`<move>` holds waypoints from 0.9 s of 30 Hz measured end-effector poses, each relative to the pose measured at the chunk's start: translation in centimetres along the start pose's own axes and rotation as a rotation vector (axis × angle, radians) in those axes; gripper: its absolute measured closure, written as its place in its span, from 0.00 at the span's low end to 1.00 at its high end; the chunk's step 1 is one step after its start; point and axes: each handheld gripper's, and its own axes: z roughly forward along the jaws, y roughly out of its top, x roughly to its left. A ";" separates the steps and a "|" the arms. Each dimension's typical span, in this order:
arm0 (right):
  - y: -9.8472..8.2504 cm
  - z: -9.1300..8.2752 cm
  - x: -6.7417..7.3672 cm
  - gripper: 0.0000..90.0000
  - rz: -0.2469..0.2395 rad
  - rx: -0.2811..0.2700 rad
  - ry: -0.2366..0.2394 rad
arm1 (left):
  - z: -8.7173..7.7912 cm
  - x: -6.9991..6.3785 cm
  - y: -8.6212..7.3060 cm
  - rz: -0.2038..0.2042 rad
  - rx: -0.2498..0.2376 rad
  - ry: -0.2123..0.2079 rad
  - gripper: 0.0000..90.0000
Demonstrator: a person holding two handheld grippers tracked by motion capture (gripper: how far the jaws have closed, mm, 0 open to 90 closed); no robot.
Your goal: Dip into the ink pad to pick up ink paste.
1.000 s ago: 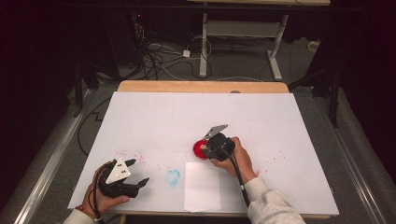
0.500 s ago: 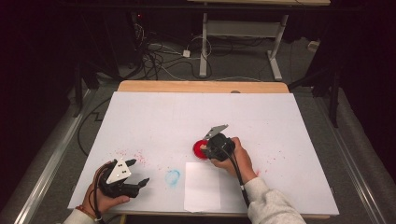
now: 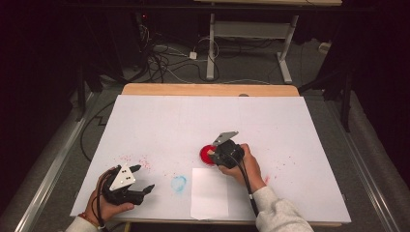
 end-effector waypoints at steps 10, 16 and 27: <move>-0.2 -0.5 -0.3 0.84 -0.001 -0.044 0.011 | 0.0 0.1 -0.1 -0.004 0.000 0.000 0.21; 0.5 -2.6 -0.2 0.84 0.003 -0.107 0.010 | 0.0 0.1 -0.1 -0.005 -0.002 -0.001 0.21; 1.2 -5.2 -0.4 0.84 -0.009 -0.168 0.004 | 0.1 0.3 -0.2 -0.009 -0.003 -0.002 0.21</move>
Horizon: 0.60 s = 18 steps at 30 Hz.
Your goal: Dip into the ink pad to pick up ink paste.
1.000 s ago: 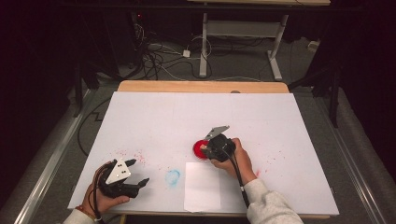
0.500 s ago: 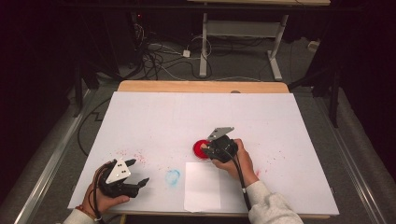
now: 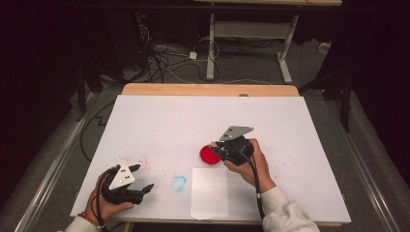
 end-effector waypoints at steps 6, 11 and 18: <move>0.1 -0.6 0.0 0.84 -0.003 -0.005 0.000 | 0.2 0.0 0.0 0.001 0.002 -0.003 0.21; 0.3 -1.2 0.0 0.84 -0.004 -0.021 -0.003 | 0.1 0.1 0.0 -0.004 -0.003 -0.006 0.21; 0.7 -2.2 0.2 0.84 -0.010 -0.041 -0.006 | 0.0 -0.1 0.0 0.004 0.002 -0.004 0.21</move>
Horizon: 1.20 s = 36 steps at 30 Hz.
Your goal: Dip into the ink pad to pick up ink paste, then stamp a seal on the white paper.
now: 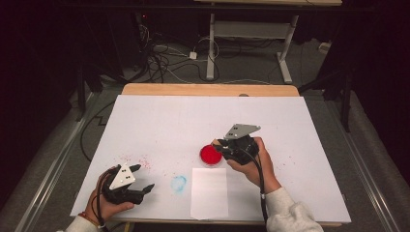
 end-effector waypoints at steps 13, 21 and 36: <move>0.8 -2.4 0.9 0.84 -0.029 -0.050 0.016 | 0.0 -0.1 0.1 0.013 0.009 0.005 0.21; 1.0 -3.4 1.9 0.84 -0.055 -0.056 0.031 | -0.2 -0.3 0.1 0.024 0.008 0.005 0.21; 0.8 -4.5 3.1 0.84 -0.092 -0.062 0.055 | -0.2 -0.4 0.1 0.026 0.012 0.008 0.21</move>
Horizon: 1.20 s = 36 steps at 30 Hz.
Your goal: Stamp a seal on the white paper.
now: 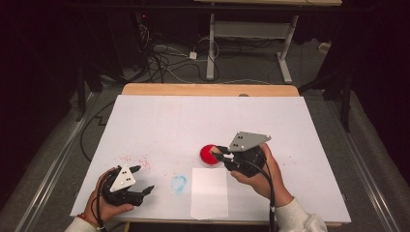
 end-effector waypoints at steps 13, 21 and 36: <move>-0.4 -0.6 1.2 0.84 -0.029 0.010 0.026 | 0.1 -0.1 0.1 0.006 0.003 -0.005 0.21; -0.8 -0.5 1.9 0.84 -0.051 0.030 0.042 | 0.1 -0.1 0.1 0.007 0.005 -0.005 0.21; -2.0 0.2 3.2 0.84 -0.058 0.077 0.078 | 0.1 -0.1 0.2 0.010 0.007 -0.005 0.21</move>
